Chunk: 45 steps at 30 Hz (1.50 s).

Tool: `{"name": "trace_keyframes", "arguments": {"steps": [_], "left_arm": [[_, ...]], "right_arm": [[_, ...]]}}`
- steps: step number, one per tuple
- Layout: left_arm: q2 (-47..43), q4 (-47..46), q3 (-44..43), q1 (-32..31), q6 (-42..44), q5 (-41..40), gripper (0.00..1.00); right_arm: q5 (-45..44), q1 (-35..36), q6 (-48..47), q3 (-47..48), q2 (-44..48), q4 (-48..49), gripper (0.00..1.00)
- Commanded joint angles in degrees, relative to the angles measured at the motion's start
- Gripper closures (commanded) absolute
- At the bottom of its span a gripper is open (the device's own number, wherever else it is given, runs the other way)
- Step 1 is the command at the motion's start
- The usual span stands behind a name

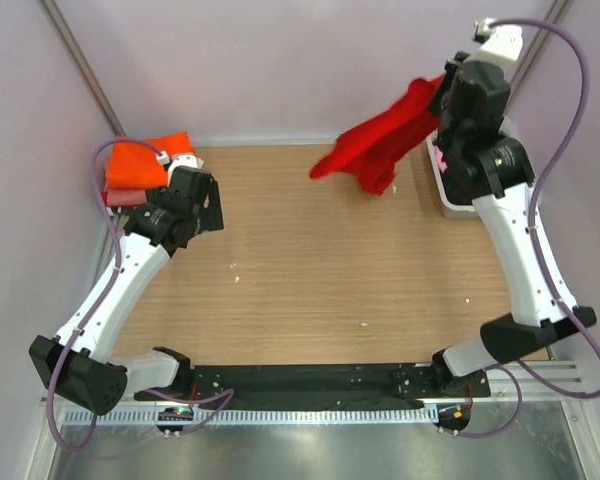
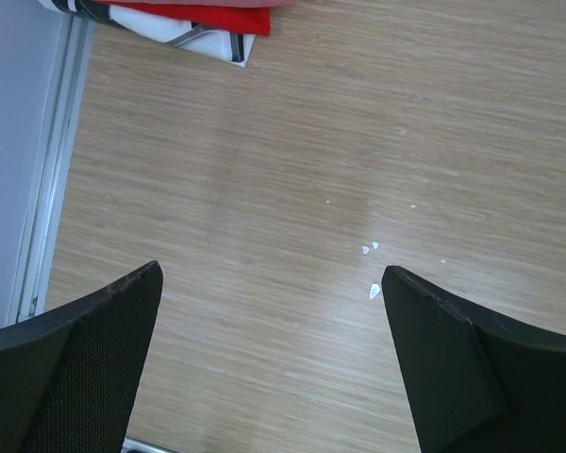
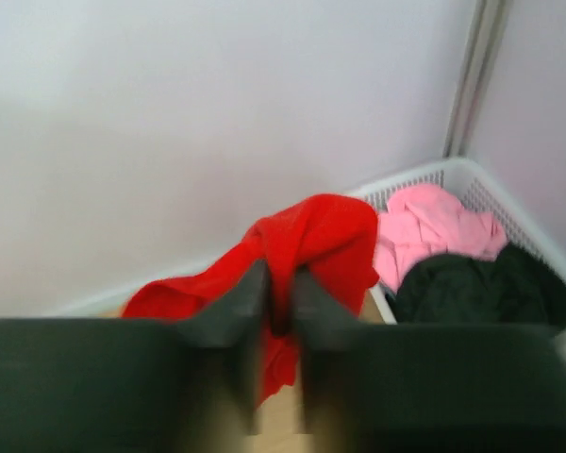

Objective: Fold and stack the t-shirts
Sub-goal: Move the tshirt to the center of the board, then flatten the tshirt out

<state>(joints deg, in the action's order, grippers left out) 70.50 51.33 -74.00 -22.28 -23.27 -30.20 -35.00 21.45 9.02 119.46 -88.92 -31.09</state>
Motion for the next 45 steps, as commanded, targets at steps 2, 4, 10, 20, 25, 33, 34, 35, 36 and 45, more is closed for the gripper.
{"name": "trace_keyframes", "arguments": {"steps": [2, 4, 10, 20, 25, 33, 34, 35, 36, 45], "left_arm": [[-1.3, -0.4, 0.1, -0.1, 0.2, -2.1, 0.0], [-1.7, -0.5, 0.2, -0.1, 0.2, -2.0, 0.0], [-1.3, -1.2, 0.4, -0.4, 0.4, 0.5, 0.01], [0.3, -1.0, 0.3, -1.5, 0.6, 0.7, 0.01], [1.4, -0.6, 0.2, -2.0, 0.6, -0.1, 0.02], [1.8, -0.5, 0.2, -2.0, 0.7, 0.0, 0.02], [1.9, -0.5, 0.3, -2.0, 0.7, -0.2, 0.02], [1.9, -0.5, 0.3, -2.0, 0.7, -0.2, 0.02], [2.0, -0.5, 0.3, -2.0, 0.6, -0.3, 0.02], [3.1, -0.6, 0.2, -2.1, 0.8, 1.4, 0.02]], "right_arm": [[-2.0, 1.1, 8.7, -25.2, 6.2, -3.4, 0.36], [-1.9, 1.0, 16.2, -33.7, 11.7, -5.0, 0.01], [-2.6, 1.0, 24.6, -52.0, 20.4, -7.5, 0.0], [15.4, 1.6, 26.2, -63.1, 22.8, -3.5, 0.01], [22.1, 6.0, 31.1, -67.9, 21.0, 1.7, 0.06], [15.3, 23.1, 35.3, -70.6, 11.1, 0.9, 0.08], [14.9, 24.1, 35.4, -70.5, 8.6, 0.9, 0.08], [14.7, 24.8, 35.4, -70.5, 7.5, 0.9, 0.08], [14.3, 25.2, 35.5, -70.5, 6.7, 0.9, 0.08], [13.5, 26.2, 34.5, -70.6, -1.1, 2.8, 0.42]]}}
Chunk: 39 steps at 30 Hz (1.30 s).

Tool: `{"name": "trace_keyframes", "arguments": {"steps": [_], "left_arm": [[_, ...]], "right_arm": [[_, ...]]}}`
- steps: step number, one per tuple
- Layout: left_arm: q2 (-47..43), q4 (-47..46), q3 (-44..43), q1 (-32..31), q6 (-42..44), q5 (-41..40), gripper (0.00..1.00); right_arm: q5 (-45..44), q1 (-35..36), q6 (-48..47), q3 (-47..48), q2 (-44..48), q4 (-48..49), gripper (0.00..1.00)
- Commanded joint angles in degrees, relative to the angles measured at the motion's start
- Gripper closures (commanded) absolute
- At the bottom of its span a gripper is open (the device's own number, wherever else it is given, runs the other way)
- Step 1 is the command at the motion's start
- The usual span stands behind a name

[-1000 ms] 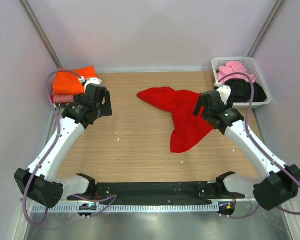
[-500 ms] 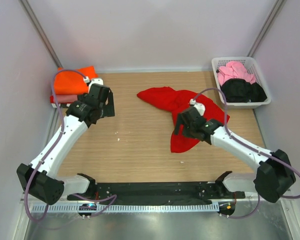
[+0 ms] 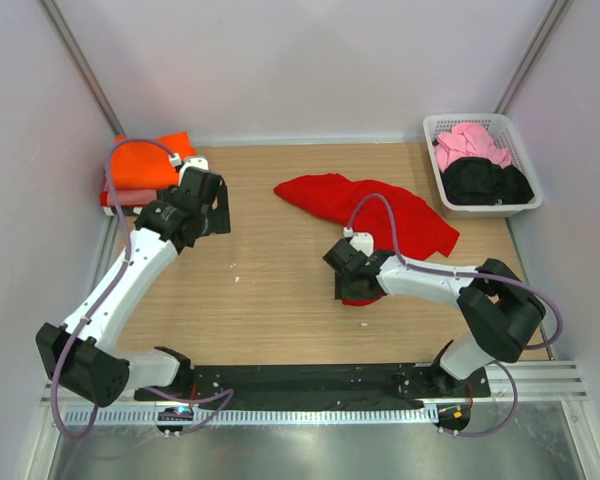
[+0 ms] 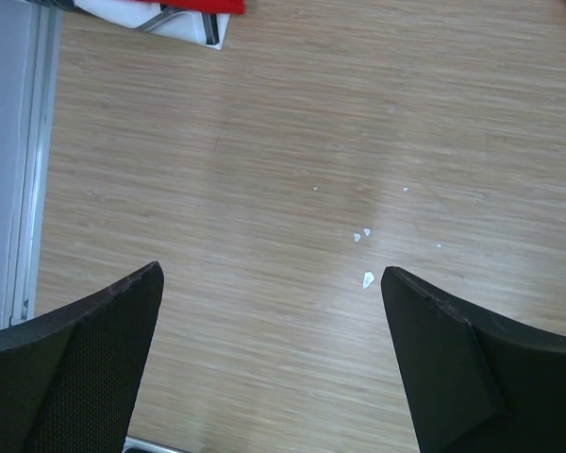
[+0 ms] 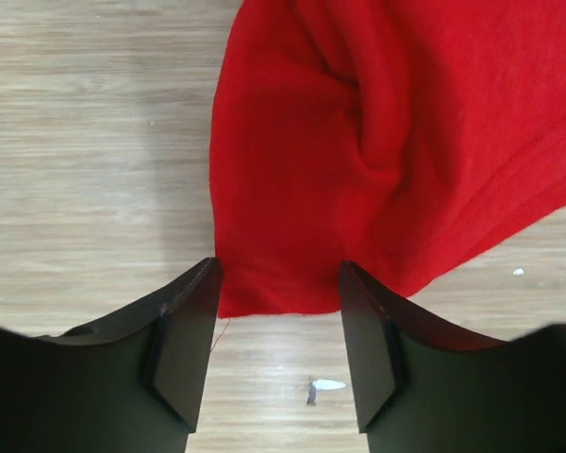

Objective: Fold and stack the t-shirts
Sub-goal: Flatten the tshirt out

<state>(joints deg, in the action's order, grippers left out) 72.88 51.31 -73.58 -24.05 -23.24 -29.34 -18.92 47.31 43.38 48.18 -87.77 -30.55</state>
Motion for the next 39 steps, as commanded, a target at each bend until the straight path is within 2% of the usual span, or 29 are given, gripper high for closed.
{"name": "trace_keyframes", "arguments": {"steps": [1, 3, 4, 5, 6, 7, 9, 10, 12, 13, 16, 18, 19, 21, 22, 25, 31, 34, 36, 38, 39], "left_arm": [[0.9, -0.5, -0.3, -0.3, 0.7, 0.8, 0.02], [1.1, -0.5, -0.4, -0.4, 0.7, 1.3, 0.02], [1.2, -0.4, -0.5, -0.3, 0.6, 1.5, 0.02], [1.4, -0.2, -0.6, -0.3, 0.4, 1.6, 0.02], [1.5, -0.2, -0.8, -0.3, -0.7, 2.5, 0.02], [1.6, -0.2, -0.9, -0.3, -1.4, 3.4, 0.02], [2.9, 0.5, -2.4, -0.5, -3.7, 6.3, 0.03], [3.4, 0.5, -2.7, -0.5, -6.4, 10.4, 0.03], [4.5, -3.2, -1.6, -0.6, -8.9, 15.3, 0.02], [5.2, -5.1, -0.9, -0.7, -11.5, 19.1, 0.02], [10.6, -14.6, 0.6, -0.7, -14.0, 24.1, 0.0], [17.2, -24.8, 0.4, -0.8, -15.4, 26.5, 0.0], [20.2, -24.9, -0.1, -0.7, -15.7, 26.5, 0.0], [25.3, -30.7, -2.1, -0.7, -16.2, 27.8, 0.0], [31.1, -31.8, -3.5, -0.7, -16.5, 28.4, 0.0], [41.1, -33.6, -11.6, -0.7, -17.6, 31.5, 0.0], [51.1, -38.6, -20.7, -0.6, -21.2, 36.4, 0.0], [54.9, -38.7, -23.9, -0.6, -22.5, 35.7, 0.01], [57.7, -38.8, -25.4, -0.6, -23.2, 35.5, 0.05], [59.8, -38.8, -28.0, -0.6, -24.2, 36.3, 0.16], [61.7, -38.7, -29.1, -0.6, -24.6, 36.7, 0.26]], "right_arm": [[-2.7, 0.3, -0.2, 1.0, -3.4, 2.2, 0.45], [-1.8, 0.5, -1.4, 1.2, -5.3, 2.8, 0.54], [-1.6, 0.5, -1.8, 1.1, -5.6, 2.8, 0.63], [-0.9, 0.6, -2.3, 1.0, -5.8, 2.8, 0.84], [-0.6, 0.7, -2.4, 1.1, -5.0, 2.2, 0.93], [-0.5, 0.7, -2.4, 1.0, -3.9, 1.5, 0.99], [-2.6, 0.9, -1.5, 0.9, 0.3, -1.5, 0.99], [-4.6, 0.9, -0.6, 1.1, 6.9, -3.3, 0.99], [-9.8, 0.9, 3.0, 1.1, 14.6, -8.4, 0.99], [-10.5, 0.9, 3.6, 0.9, 23.0, -9.5, 0.99], [-13.4, 0.9, 6.1, 0.7, 32.9, -14.4, 0.99], [-15.0, 0.9, 6.0, 0.7, 38.9, -17.6, 0.99], [-15.2, 0.9, 5.8, 0.6, 38.9, -18.6, 0.99], [-15.3, 0.9, 5.8, 0.6, 39.7, -21.2, 0.99], [-14.6, 0.9, 6.4, 0.3, 40.0, -21.9, 0.99], [-11.2, 0.9, 6.7, -0.6, 41.4, -20.7, 0.99], [-12.1, 0.9, 6.2, 0.3, 44.2, -21.9, 0.99], [-11.1, 0.9, 5.6, 0.3, 44.7, -21.6, 0.99], [-10.4, 0.9, 5.7, 0.3, 44.4, -21.3, 0.99], [-10.3, 0.9, 5.3, 0.2, 44.3, -21.3, 0.99], [-10.3, 0.9, 5.2, 0.2, 44.3, -21.4, 0.99]]}}
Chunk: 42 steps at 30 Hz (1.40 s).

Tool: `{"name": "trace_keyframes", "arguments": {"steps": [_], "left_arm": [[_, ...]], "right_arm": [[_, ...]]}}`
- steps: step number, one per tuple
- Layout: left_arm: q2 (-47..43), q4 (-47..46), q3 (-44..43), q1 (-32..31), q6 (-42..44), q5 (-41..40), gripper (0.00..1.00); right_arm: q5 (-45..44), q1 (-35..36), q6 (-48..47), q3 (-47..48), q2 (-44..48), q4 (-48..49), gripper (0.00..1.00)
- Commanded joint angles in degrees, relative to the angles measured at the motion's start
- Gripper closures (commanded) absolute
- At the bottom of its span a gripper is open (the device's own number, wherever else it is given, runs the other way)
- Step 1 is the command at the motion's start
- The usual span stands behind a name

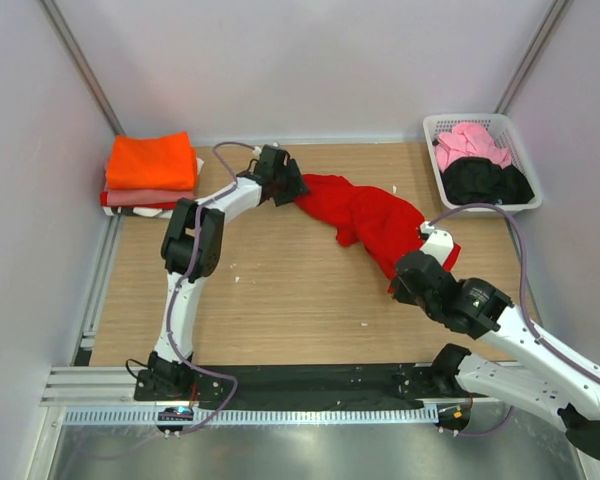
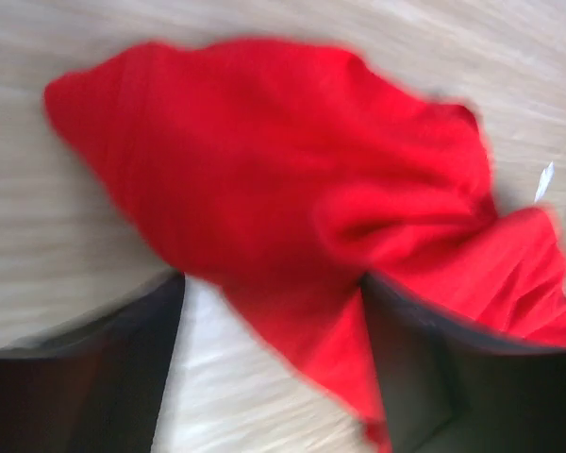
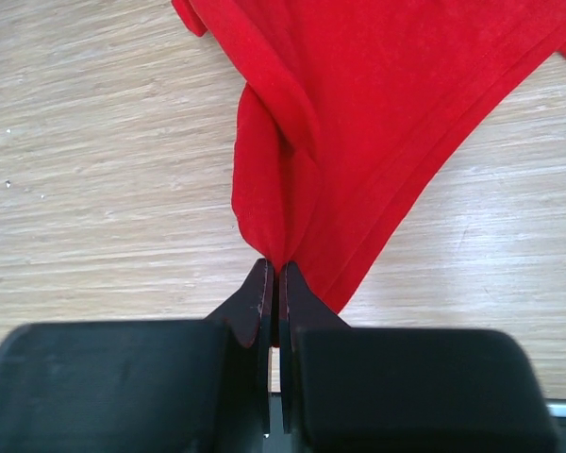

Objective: Fold and stack the t-shirts
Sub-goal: Flatten the tshirt out

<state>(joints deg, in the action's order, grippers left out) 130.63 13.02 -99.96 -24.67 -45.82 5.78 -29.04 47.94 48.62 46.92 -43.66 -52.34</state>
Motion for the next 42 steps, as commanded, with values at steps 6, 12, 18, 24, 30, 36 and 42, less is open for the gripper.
{"name": "trace_keyframes", "arguments": {"steps": [6, 12, 18, 24, 30, 36, 42], "left_arm": [[3.2, 2.9, -5.1, 0.0, -0.2, 0.3, 1.0], [-14.4, 29.7, -7.2, -0.1, 8.0, -13.1, 1.0], [-28.1, 50.2, -17.2, 0.0, 16.3, -22.9, 0.92], [-18.3, 58.3, -26.2, 4.5, 21.3, -18.1, 0.76], [-12.2, 63.2, -21.2, 6.7, 20.2, -15.2, 0.41], [-32.2, 49.6, 2.4, 5.9, 16.3, -16.6, 0.0], [-44.4, 37.6, 23.8, 5.9, 11.8, -16.9, 0.03]], "right_arm": [[-0.1, 0.2, -0.5, 1.6, -0.5, 0.7, 0.99], [-3.9, 0.3, -1.3, 8.5, 0.8, -4.0, 0.99], [-16.3, 0.3, -0.5, 17.9, 4.0, -13.7, 0.99], [-22.3, 0.2, -0.5, 17.0, 0.5, -13.6, 0.99], [-15.8, 0.3, 0.4, 10.2, -2.0, -7.7, 0.99], [-15.8, 0.2, 0.3, 9.5, -2.2, -7.6, 0.99], [-15.6, 0.3, 0.1, 8.6, -4.0, -6.3, 0.99]]}}
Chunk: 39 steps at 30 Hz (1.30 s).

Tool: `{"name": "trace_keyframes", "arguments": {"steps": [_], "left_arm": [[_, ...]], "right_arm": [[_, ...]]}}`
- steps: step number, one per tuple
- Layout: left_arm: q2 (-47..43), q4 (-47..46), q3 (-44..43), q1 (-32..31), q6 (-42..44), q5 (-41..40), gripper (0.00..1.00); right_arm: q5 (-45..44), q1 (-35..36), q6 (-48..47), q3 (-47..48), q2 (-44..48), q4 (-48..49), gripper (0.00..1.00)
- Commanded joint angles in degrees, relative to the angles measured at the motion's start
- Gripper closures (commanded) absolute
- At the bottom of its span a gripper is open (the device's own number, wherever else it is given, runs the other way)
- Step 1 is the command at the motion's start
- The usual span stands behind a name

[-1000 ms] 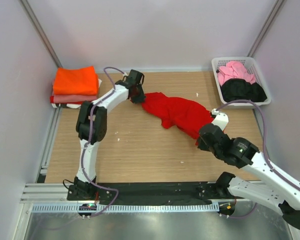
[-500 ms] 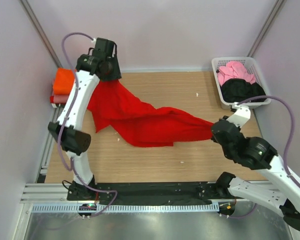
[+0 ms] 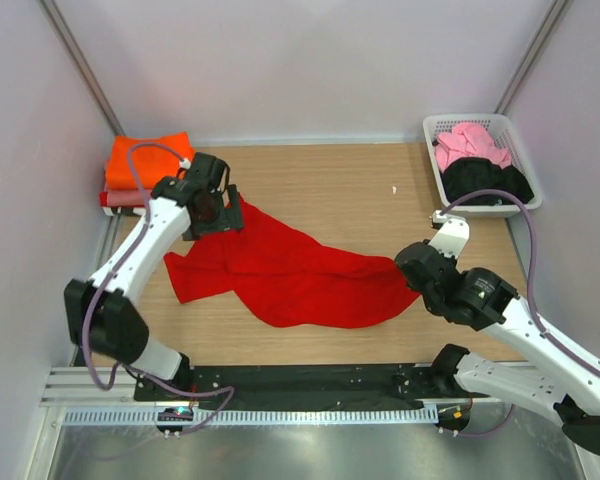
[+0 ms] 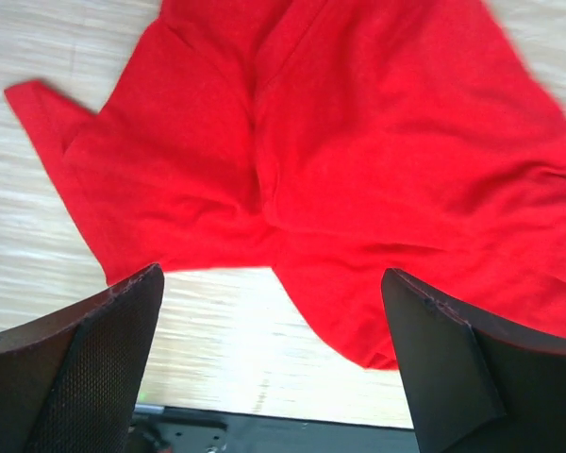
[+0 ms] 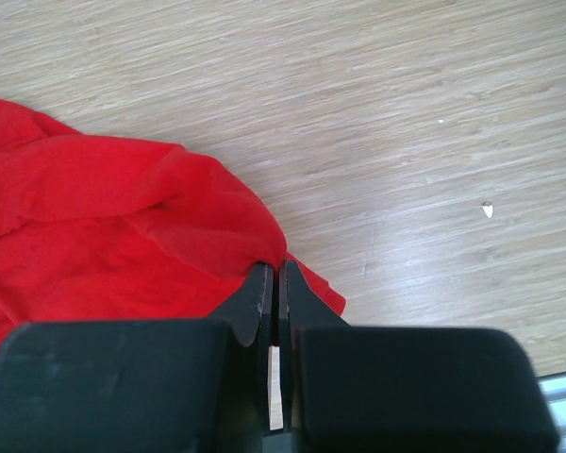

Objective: Fold and stack the t-shirts
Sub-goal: Flatten the tshirt out

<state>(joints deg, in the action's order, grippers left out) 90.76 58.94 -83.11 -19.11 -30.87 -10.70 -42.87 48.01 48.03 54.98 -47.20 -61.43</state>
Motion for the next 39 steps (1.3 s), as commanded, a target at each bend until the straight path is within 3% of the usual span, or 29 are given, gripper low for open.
{"name": "trace_keyframes", "arguments": {"steps": [1, 6, 12, 23, 26, 30, 33, 39], "left_arm": [[-5.4, -11.4, 9.1, 0.3, -4.3, 0.2, 0.08], [-5.7, -19.2, 18.1, 0.3, -6.4, 3.2, 0.21], [-3.3, -27.9, 22.5, 0.3, -7.8, 6.3, 0.34], [5.9, -30.0, 24.0, 0.3, -8.7, 5.4, 0.46], [5.3, -29.8, 25.2, 0.3, -9.2, 3.8, 0.45], [2.6, -29.6, 26.6, 0.3, -9.5, 3.4, 0.25], [-0.9, -28.5, 27.6, 0.2, -9.8, 1.7, 0.16], [-4.2, -27.8, 29.6, 0.2, -10.4, 0.0, 0.16]], "right_arm": [[-1.4, 0.2, 0.6, 0.3, -0.7, 3.2, 0.99], [-0.6, 0.2, 0.1, -0.5, -1.1, 4.7, 0.99], [-0.5, 0.2, -0.6, -0.6, -1.0, 5.6, 0.99], [-0.7, 0.2, -1.5, -0.3, -0.7, 5.1, 0.99], [-0.8, 0.2, -1.6, -0.3, -0.6, 5.1, 0.99], [-0.7, 0.2, -1.6, -0.5, -0.7, 5.4, 0.99], [-0.6, 0.2, -1.5, -0.7, -1.1, 5.6, 0.99], [-0.4, 0.2, -1.4, -0.9, -1.1, 6.1, 0.99]]}}
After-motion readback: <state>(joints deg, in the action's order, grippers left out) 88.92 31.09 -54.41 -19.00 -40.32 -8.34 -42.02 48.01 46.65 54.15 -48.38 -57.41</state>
